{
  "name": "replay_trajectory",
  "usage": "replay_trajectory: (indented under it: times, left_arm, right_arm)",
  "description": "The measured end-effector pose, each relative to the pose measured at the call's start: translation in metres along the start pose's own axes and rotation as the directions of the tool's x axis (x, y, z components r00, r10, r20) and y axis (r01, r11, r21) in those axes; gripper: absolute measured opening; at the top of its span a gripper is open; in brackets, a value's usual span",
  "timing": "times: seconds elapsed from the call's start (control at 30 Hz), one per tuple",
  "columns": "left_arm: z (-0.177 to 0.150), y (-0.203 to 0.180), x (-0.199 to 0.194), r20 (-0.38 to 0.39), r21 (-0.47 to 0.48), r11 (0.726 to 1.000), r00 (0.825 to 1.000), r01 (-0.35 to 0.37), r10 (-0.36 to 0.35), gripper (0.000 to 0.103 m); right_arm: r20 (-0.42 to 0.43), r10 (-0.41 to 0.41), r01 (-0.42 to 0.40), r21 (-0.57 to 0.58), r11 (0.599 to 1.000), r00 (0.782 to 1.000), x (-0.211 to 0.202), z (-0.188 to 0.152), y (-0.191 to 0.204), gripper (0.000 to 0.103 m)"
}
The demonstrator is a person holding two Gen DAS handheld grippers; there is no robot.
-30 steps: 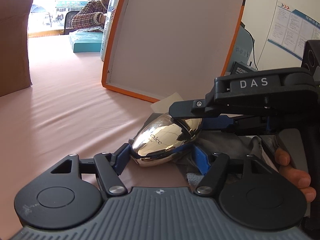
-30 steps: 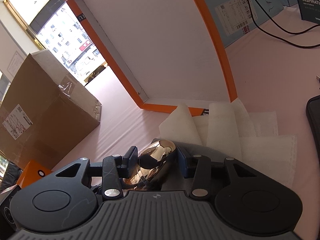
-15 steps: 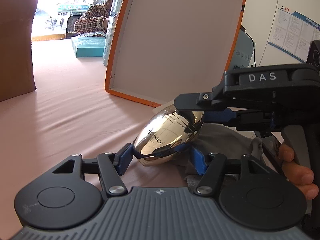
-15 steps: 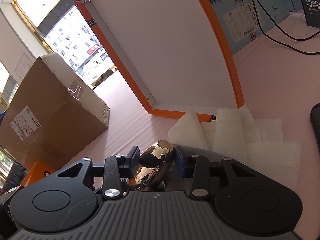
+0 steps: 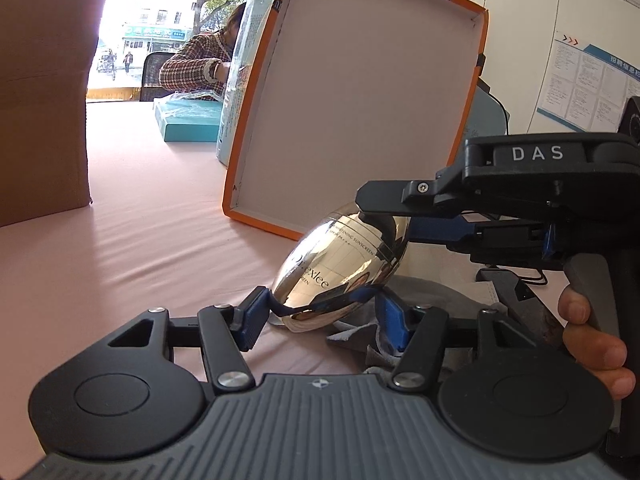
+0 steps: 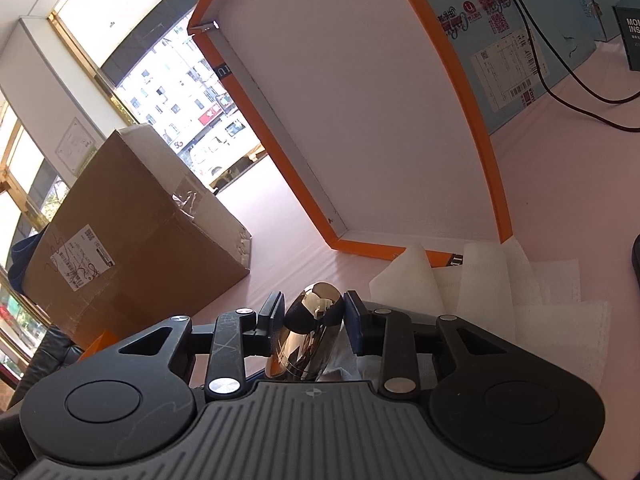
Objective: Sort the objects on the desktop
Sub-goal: 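Carry the gold egg with the left gripper over the orange-rimmed box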
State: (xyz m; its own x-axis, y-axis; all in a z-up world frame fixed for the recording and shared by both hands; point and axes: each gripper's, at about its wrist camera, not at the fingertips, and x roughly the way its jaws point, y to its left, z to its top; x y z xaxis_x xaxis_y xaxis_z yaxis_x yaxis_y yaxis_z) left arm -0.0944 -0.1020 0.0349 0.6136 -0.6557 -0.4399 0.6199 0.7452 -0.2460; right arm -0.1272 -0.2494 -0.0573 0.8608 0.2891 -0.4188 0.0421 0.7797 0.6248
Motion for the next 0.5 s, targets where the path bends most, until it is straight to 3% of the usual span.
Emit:
replay_trajectory:
  times: [0.27, 0.5]
  left_arm:
    - [0.018, 0.008, -0.045, 0.078, 0.015, 0.999, 0.996, -0.041, 0.039, 0.055]
    - [0.036, 0.026, -0.098, 0.171, 0.014, 0.996, 0.982, -0.084, 0.08, 0.055]
  right_arm:
    - [0.033, 0.063, -0.062, -0.053, 0.997, 0.997, -0.007, 0.006, 0.037, 0.029]
    - [0.052, 0.132, -0.123, -0.144, 0.982, 0.99, -0.013, 0.01, 0.096, 0.029]
